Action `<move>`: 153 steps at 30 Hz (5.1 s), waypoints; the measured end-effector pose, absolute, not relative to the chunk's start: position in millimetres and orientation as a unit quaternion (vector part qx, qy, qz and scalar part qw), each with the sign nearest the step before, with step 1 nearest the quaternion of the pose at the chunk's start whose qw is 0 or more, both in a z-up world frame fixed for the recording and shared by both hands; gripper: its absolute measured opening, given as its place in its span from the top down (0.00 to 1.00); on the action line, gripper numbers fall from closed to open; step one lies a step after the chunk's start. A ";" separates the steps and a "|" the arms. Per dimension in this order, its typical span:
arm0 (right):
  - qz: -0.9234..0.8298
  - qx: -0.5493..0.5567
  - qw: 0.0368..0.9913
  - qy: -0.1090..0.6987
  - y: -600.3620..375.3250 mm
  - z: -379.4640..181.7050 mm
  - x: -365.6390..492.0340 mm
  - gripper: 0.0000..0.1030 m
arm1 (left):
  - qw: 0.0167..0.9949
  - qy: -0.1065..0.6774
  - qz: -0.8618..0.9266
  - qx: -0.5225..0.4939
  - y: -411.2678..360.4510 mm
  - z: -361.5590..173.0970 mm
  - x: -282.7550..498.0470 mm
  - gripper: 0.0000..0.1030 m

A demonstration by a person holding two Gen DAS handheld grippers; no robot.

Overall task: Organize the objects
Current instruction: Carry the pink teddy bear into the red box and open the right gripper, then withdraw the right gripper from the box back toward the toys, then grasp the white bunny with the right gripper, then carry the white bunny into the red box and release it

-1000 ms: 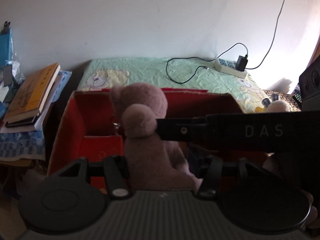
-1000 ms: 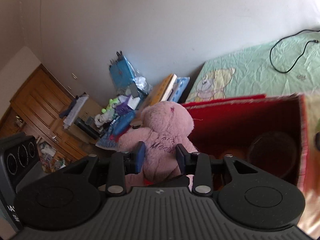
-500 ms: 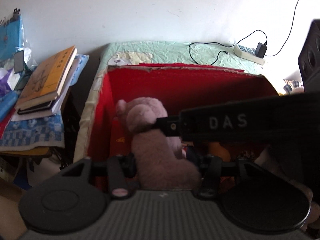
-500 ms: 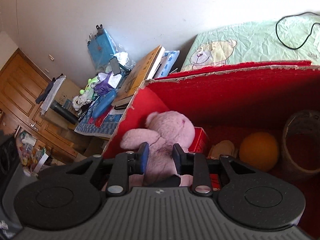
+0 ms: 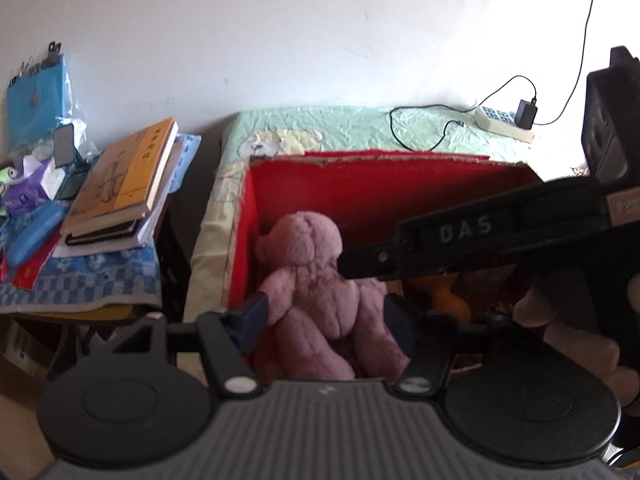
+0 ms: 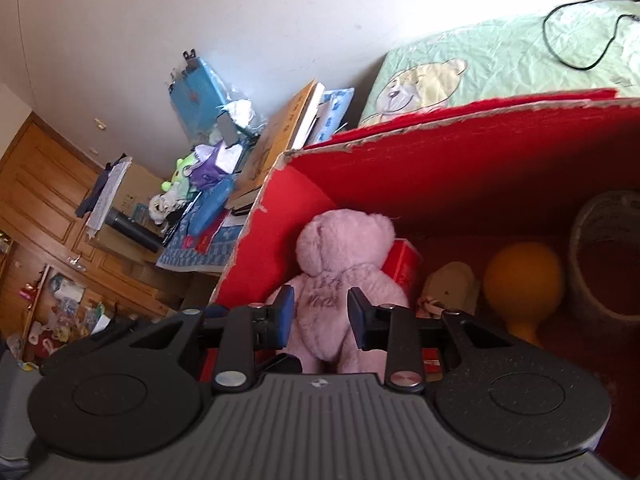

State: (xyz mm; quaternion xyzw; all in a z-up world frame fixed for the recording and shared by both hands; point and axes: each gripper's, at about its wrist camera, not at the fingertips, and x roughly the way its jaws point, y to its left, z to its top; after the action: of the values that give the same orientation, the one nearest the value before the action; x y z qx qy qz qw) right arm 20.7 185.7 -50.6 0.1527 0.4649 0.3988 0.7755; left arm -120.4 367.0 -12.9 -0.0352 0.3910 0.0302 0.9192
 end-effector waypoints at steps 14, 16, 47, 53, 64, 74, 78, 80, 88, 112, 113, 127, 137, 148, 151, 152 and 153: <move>0.347 0.248 0.695 0.579 182.6 -81.6 33.5 0.68 | 0.907 0.417 0.029 -0.041 359.5 -22.5 -113.2 0.36; 0.347 0.211 0.711 0.573 188.1 -79.7 28.7 0.68 | 0.903 0.427 0.030 -0.044 360.8 -24.2 -109.2 0.35; 0.360 0.223 0.799 0.427 26.8 -15.3 -0.2 0.67 | 0.910 0.405 0.088 0.019 208.7 29.7 -90.9 0.20; 0.352 0.230 0.807 0.415 -21.9 -11.3 -6.1 0.67 | 0.917 0.392 0.073 0.026 153.3 37.9 -92.6 0.20; 0.309 0.240 0.824 0.410 -118.7 -22.7 -12.3 0.67 | 0.918 0.396 0.009 0.019 58.4 27.9 -79.6 0.18; 0.227 0.269 0.845 0.402 -201.2 -41.0 -2.1 0.67 | 0.896 0.430 -0.099 -0.044 10.8 -0.3 -41.8 0.20; 0.191 0.290 0.847 0.403 -231.2 -51.5 8.6 0.67 | 0.889 0.432 -0.139 -0.069 -3.4 -10.5 -30.6 0.20; 0.175 0.298 0.846 0.406 -243.7 -57.1 15.0 0.67 | 0.884 0.436 -0.148 -0.080 -8.7 -16.9 -25.2 0.20; 0.180 0.310 0.841 0.404 -254.3 -58.7 42.1 0.67 | 0.886 0.425 -0.139 -0.118 -2.6 -24.7 -0.2 0.21; 0.248 0.263 0.815 0.453 -187.2 -86.0 124.0 0.69 | 0.868 0.461 -0.129 -0.127 4.7 -69.5 70.4 0.49; 0.249 0.262 0.816 0.451 -187.5 -84.5 122.8 0.70 | 0.869 0.460 -0.131 -0.127 4.7 -68.2 69.4 0.50; 0.265 0.245 0.838 0.408 -196.0 -54.3 81.9 0.72 | 0.888 0.414 -0.160 -0.124 -0.9 -27.1 20.4 0.51; 0.292 0.227 0.858 0.357 -186.0 -25.8 39.2 0.72 | 0.913 0.361 -0.156 -0.112 11.9 3.6 -33.8 0.51; 0.342 0.243 0.848 0.325 -125.5 -8.4 12.5 0.72 | 0.932 0.315 -0.130 -0.124 84.5 30.6 -83.1 0.51; 0.353 0.238 0.845 0.322 -98.2 -3.4 7.9 0.72 | 0.935 0.308 -0.121 -0.131 114.3 34.1 -95.2 0.51; 0.357 0.238 0.844 0.322 -89.5 -1.7 7.0 0.72 | 0.936 0.304 -0.118 -0.132 124.1 35.2 -99.9 0.51; 0.360 0.239 0.843 0.321 -80.0 0.2 5.7 0.72 | 0.937 0.302 -0.114 -0.133 134.5 36.1 -103.7 0.51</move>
State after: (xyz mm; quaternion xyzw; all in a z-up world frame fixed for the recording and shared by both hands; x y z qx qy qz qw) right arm 5.7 -80.0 0.2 0.2386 0.3209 0.3604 0.8427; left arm -103.7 134.5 36.1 -0.1335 0.3017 -0.1143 0.9371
